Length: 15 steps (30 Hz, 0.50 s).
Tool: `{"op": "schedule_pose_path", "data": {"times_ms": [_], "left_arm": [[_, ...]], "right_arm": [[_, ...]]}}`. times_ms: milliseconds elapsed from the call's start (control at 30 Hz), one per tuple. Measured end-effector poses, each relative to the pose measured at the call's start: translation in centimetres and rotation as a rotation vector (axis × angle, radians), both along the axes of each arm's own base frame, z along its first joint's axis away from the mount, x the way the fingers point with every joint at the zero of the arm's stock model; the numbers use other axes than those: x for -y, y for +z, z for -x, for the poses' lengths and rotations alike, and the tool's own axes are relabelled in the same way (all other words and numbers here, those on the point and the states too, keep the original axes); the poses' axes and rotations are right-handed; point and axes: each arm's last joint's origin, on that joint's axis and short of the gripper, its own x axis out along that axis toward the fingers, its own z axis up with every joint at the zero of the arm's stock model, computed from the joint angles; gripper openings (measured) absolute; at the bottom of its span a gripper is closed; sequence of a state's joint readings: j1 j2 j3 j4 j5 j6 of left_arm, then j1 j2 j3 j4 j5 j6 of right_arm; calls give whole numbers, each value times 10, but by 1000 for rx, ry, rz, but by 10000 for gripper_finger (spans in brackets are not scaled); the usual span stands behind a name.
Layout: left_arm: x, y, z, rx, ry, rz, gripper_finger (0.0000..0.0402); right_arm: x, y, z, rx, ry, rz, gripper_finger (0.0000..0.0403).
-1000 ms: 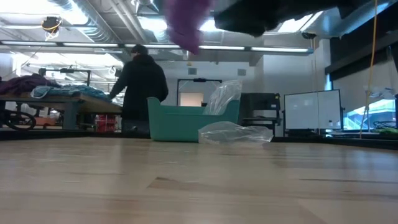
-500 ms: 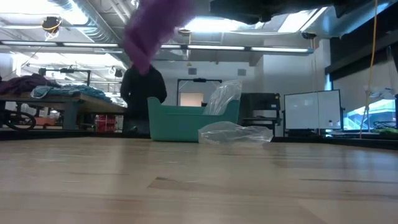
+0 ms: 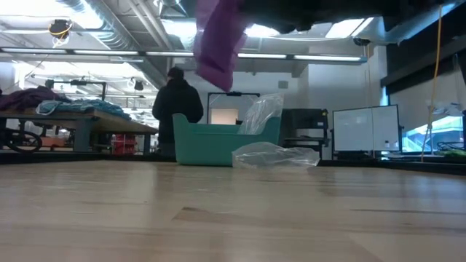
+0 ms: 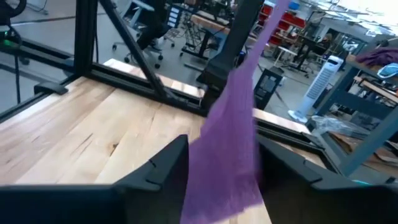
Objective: Roll bandage
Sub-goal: Roll the violet bandage
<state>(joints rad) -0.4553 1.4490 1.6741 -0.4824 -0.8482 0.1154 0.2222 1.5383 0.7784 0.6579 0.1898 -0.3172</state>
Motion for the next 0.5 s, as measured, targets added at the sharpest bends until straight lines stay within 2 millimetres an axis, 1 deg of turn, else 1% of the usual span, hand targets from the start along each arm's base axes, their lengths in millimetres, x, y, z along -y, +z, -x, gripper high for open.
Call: {"op": "schedule_pose_path", "data": {"times_ms": [67,100,167,233,267,500], "left_arm": [[0,0,0,-1,0,0,21],[0,0,0,-2,-2,0,21],[0,0,0,-2,-9,2,21],[0,0,0,-1,-12,4,21],[0,0,0,-1,-13,5,21],[4,0,1,-5,-28,-3,21]], "right_arm": [[0,5,-2,13,0,-3,153],[-1,8,-3,21,0,-2,137],[-1,13,-5,37,1,-1,89],[-1,15,-7,40,2,14,31],[-2,14,-7,30,3,31,16],[1,9,-7,-37,-66,87,6]]}}
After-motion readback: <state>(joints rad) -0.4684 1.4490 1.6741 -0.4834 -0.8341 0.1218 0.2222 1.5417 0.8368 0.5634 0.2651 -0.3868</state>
